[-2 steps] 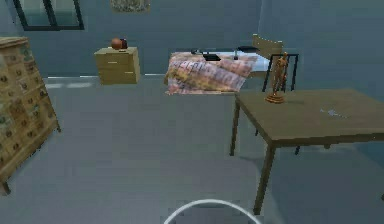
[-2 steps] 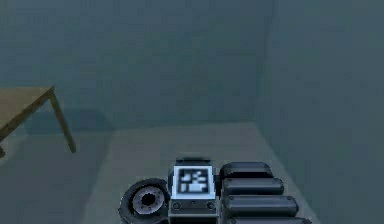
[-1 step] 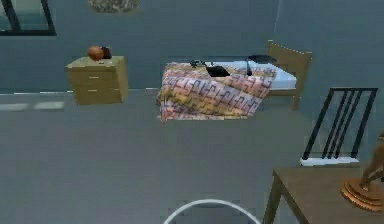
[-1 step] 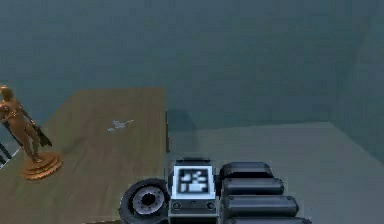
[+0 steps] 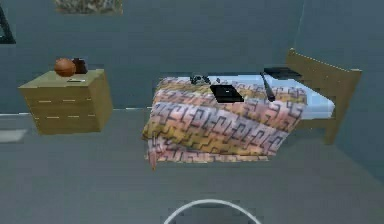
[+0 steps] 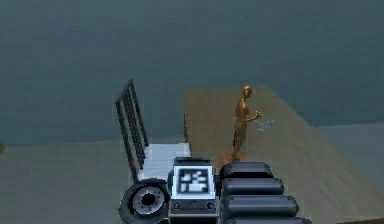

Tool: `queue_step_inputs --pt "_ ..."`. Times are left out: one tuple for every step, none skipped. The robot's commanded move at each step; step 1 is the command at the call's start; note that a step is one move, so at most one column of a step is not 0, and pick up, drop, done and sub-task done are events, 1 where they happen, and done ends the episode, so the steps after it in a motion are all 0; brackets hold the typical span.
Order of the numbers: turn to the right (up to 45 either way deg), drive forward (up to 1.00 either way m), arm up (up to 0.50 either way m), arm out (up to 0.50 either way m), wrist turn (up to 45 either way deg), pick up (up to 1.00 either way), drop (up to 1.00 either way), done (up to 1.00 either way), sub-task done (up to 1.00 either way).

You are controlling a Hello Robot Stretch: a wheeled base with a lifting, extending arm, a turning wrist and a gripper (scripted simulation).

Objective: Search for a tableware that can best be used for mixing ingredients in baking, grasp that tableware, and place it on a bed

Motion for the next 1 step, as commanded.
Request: queue_step_inputs --pt "30.0 0.0 0.0 0.0 0.0 0.0 0.0 0.0 0.0"
